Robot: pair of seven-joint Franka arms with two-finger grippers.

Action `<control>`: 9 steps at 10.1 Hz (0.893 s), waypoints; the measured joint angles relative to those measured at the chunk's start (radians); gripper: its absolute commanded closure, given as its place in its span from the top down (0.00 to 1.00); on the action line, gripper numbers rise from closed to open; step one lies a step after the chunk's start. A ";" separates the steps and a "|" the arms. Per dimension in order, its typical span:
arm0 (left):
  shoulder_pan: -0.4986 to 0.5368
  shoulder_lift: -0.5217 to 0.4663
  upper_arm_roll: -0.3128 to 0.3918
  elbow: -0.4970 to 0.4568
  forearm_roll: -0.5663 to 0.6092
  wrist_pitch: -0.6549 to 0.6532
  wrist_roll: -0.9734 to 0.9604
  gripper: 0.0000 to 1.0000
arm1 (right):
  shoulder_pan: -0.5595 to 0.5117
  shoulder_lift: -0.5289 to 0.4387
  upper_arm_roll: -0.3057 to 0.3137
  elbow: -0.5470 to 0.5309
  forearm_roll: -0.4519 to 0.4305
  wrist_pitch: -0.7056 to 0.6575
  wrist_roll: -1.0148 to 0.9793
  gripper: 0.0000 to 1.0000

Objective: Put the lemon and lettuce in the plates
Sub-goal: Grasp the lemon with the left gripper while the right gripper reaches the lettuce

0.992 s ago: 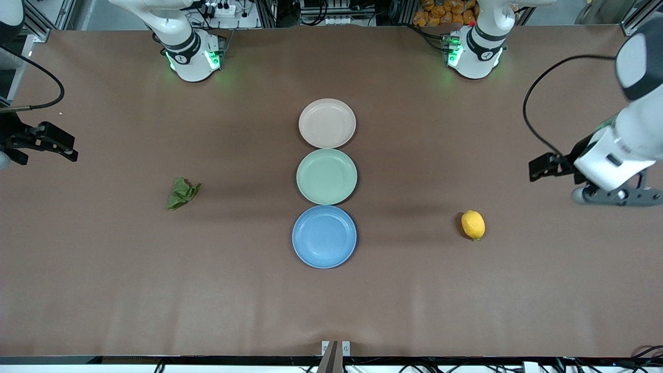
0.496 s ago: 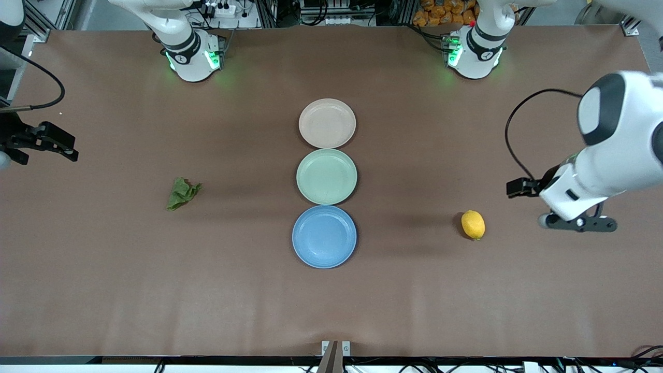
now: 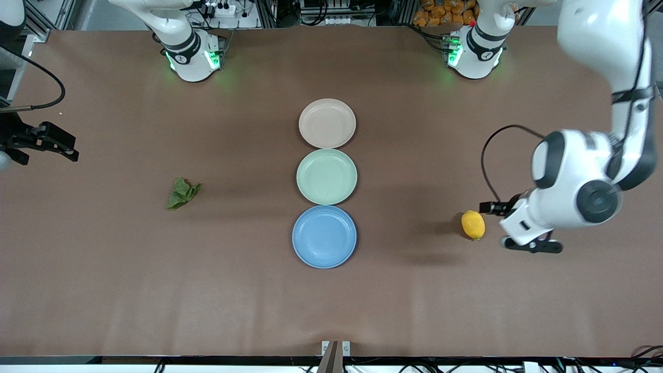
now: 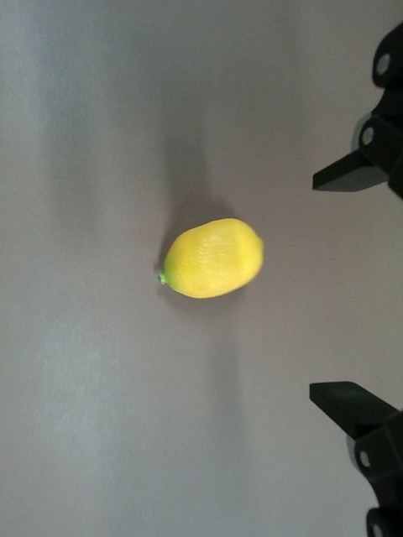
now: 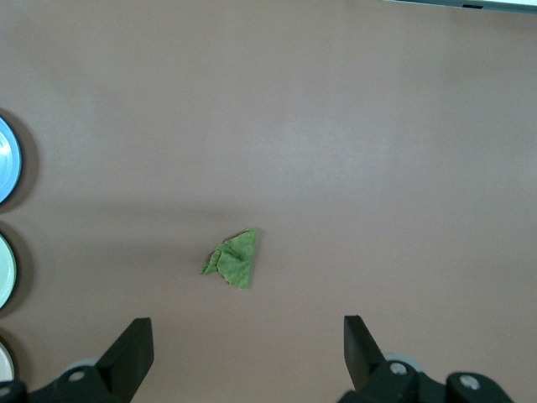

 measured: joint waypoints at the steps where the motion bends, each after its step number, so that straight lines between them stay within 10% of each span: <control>1: 0.002 0.042 0.000 0.000 -0.002 0.038 0.000 1.00 | 0.000 0.000 -0.001 -0.001 -0.001 0.001 0.000 1.00; 8: -0.001 0.184 -0.003 0.001 -0.101 0.162 0.000 1.00 | -0.009 0.025 -0.002 -0.023 -0.004 0.008 0.001 1.00; 9: -0.001 0.194 -0.003 0.001 -0.101 0.163 -0.001 0.77 | -0.009 0.037 -0.003 -0.029 -0.004 0.017 0.001 1.00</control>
